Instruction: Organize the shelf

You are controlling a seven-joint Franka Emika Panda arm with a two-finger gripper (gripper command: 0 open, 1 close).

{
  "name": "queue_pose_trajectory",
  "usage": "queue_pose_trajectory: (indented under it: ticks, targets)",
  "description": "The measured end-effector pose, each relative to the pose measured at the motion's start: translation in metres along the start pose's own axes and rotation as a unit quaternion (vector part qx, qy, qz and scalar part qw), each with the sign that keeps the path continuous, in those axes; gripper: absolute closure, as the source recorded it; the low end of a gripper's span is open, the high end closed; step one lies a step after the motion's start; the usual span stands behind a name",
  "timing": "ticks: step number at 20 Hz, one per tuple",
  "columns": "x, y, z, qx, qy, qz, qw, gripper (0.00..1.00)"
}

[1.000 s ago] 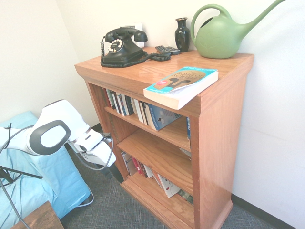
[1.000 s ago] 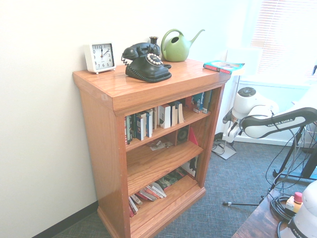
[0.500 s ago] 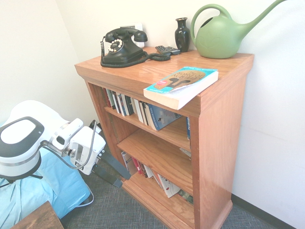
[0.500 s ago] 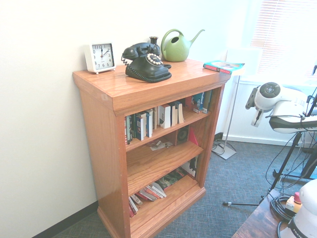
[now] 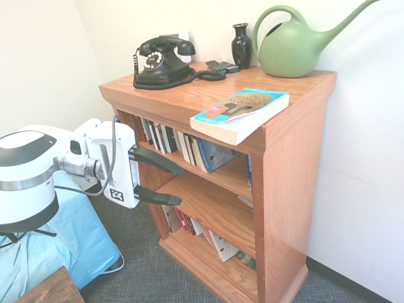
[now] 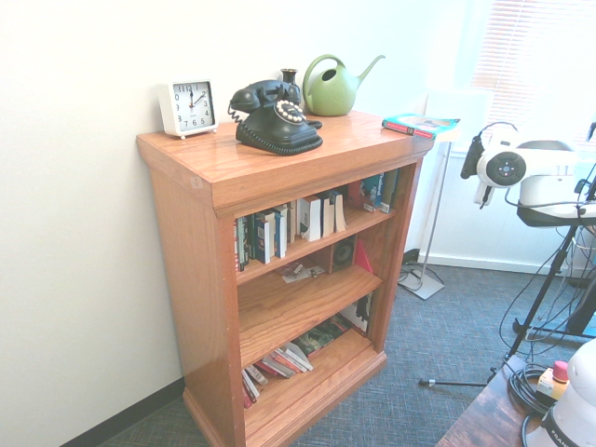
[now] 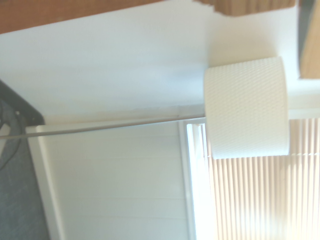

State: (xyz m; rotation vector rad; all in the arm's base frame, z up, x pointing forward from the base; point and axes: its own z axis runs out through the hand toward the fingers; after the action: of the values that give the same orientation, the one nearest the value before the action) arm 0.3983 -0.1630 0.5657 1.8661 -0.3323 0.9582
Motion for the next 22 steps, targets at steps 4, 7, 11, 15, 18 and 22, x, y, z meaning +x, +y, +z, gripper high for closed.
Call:
queue_pose_trajectory:
  ticks: [4, 7, 11, 15, 18, 22]
  targets:
    - [0.031, -0.005, 0.006, -0.004, 0.032, -0.009, 0.999, 0.0]
    - [0.051, -0.014, 0.007, 0.001, 0.054, -0.014, 0.998, 0.0]
    - [0.072, -0.032, 0.007, 0.031, 0.082, -0.017, 0.996, 0.0]
    - [0.097, -0.043, 0.016, 0.064, 0.107, -0.018, 0.992, 0.0]
    - [0.112, -0.048, 0.028, 0.071, 0.114, -0.017, 0.991, 0.0]
    - [0.112, -0.05, 0.05, 0.071, 0.105, -0.018, 0.992, 0.0]
